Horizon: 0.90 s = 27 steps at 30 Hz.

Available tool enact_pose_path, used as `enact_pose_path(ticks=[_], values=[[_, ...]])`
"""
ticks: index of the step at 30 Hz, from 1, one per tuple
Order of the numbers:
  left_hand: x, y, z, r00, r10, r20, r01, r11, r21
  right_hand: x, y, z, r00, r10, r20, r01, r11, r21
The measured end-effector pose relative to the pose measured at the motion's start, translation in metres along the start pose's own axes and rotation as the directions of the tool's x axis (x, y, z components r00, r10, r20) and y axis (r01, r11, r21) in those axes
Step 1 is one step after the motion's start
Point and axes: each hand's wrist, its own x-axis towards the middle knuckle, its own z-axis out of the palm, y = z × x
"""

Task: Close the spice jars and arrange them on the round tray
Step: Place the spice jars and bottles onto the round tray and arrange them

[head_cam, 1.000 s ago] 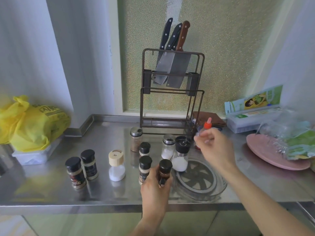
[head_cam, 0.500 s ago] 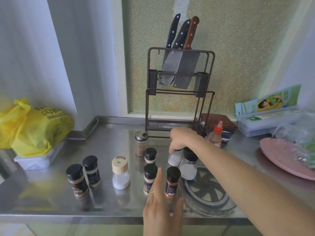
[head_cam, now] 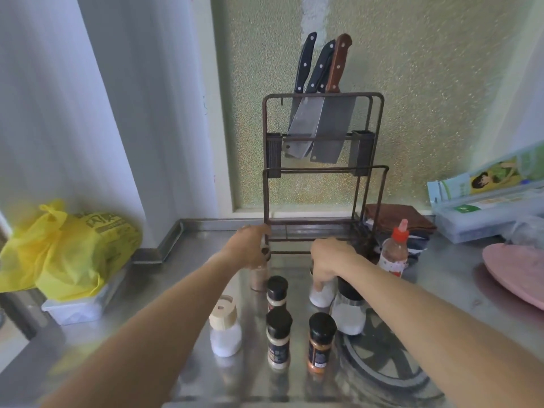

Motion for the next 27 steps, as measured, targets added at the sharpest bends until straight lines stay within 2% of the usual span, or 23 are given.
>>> enact_pose_path(ticks=[2,4,7,11,18,23,27], values=[[0.01,-0.003,0.011,0.997,0.002,0.075,-0.004,1.0,0.031,0.002,0.002,0.001,1.0,0.0,-0.005,0.0,1.0,0.017],[0.015,-0.006,0.023,0.998,0.01,0.069,-0.014,0.998,0.062,0.002,0.004,0.002,1.0,0.001,-0.021,0.0,0.999,0.037],[0.012,-0.008,0.029,1.0,-0.005,-0.002,0.005,0.999,0.04,0.0,0.008,0.001,0.997,-0.007,-0.074,0.013,0.996,0.088],[-0.005,0.002,-0.005,0.991,0.01,-0.137,-0.001,0.998,0.064,-0.013,0.012,-0.02,0.981,-0.025,-0.191,0.056,0.985,0.163],[-0.039,0.092,-0.097,0.908,0.183,-0.378,-0.189,0.982,0.02,-0.069,0.06,-0.081,0.907,0.019,-0.42,0.107,0.955,0.275],[-0.048,0.178,-0.097,0.888,0.351,-0.298,-0.371,0.928,-0.012,-0.108,0.118,-0.086,0.884,0.141,-0.446,0.007,0.949,0.315],[-0.046,0.22,-0.057,0.896,0.403,-0.187,-0.408,0.913,0.017,-0.121,0.158,-0.059,0.902,0.236,-0.36,-0.107,0.933,0.343]])
